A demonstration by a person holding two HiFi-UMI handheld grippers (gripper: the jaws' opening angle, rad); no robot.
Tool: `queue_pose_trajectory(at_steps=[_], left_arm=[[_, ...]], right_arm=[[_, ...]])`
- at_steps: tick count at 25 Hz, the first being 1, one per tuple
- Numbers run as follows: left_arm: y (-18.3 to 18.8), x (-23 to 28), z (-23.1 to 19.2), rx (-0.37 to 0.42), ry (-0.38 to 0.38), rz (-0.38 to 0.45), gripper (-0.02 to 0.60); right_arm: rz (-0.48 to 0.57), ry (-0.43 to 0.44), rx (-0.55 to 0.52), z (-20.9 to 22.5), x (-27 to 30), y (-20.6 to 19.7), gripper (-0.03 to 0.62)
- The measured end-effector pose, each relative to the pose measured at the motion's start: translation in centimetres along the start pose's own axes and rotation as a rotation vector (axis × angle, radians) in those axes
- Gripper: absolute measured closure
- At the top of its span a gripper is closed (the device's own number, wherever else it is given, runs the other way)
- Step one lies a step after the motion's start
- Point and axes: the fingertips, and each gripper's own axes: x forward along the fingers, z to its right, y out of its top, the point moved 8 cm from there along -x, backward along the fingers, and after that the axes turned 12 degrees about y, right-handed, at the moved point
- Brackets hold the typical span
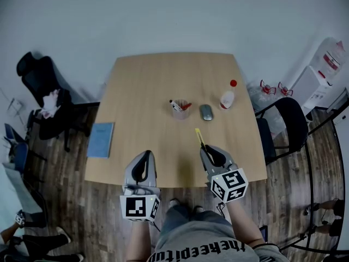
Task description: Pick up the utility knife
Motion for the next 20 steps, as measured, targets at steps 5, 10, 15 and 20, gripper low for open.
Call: queue_pose_trajectory(at_steps=[5,10,15,20], left_arm=[[0.1,-0.4,0.6,0.001,-0.006,0.003,0.561],[0.2,-0.7,1.1,0.001,-0.012,0.006,0.561],[-0.2,-1.1,1.5,0.006,-0.019,0.01,0.561],[0.1,-1.6,1.6,0.003,-0.013,0.007,0.561]], right_arm=[[0.035,-0.006,-0.031,-0.3,-1.0,0.7,0.539],[0.071,-0.017,-0.061,-0.5,-2.0,1.4,0.539],[0.1,-0.03,-0.094,-0.6,-3.0,1.7,0.539],[0.125,-0.037,-0.122,-1.1,-3.7,2.3,0.539]])
